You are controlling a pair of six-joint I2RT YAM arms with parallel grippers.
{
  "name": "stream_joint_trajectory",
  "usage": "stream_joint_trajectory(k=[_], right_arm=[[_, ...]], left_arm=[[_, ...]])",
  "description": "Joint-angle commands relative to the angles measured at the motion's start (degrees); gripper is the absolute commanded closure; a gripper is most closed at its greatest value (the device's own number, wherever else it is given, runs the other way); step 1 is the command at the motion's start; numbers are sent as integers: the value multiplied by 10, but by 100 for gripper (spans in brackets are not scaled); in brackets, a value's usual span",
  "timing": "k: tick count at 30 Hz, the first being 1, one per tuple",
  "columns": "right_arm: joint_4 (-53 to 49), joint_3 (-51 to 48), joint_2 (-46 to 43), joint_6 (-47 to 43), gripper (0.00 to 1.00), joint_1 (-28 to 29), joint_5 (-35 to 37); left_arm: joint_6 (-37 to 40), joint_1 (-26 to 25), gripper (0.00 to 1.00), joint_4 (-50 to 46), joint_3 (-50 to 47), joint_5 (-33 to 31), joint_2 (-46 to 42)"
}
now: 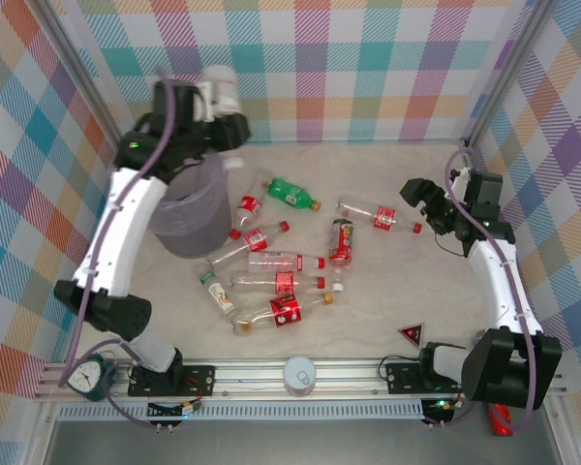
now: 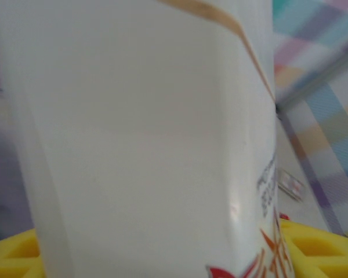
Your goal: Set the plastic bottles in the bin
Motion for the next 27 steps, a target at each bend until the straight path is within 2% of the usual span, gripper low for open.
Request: stream_joint_trajectory(k=[1,5,12,18,24,27], right_arm=[[22,18,7,2,8,0,-16],[24,21,14,2,8,-1,-21],[26,21,14,4,8,-1,-18],[26,24,31,1,8,-1,-24],[28,25,37,0,8,-1,-26],[25,25,36,-3,8,-1,-26]], left_arm=[[37,59,100,-61,-16,-29,-41],[73,112,100,-104,-34,-43,-31],[115,115,100,-139,-80,-116,-10],[115,116,100,-111,-151,-118,-14],[120,123,100,-101,-169,-93,10],[128,129,93,-103,-167,-75,31]])
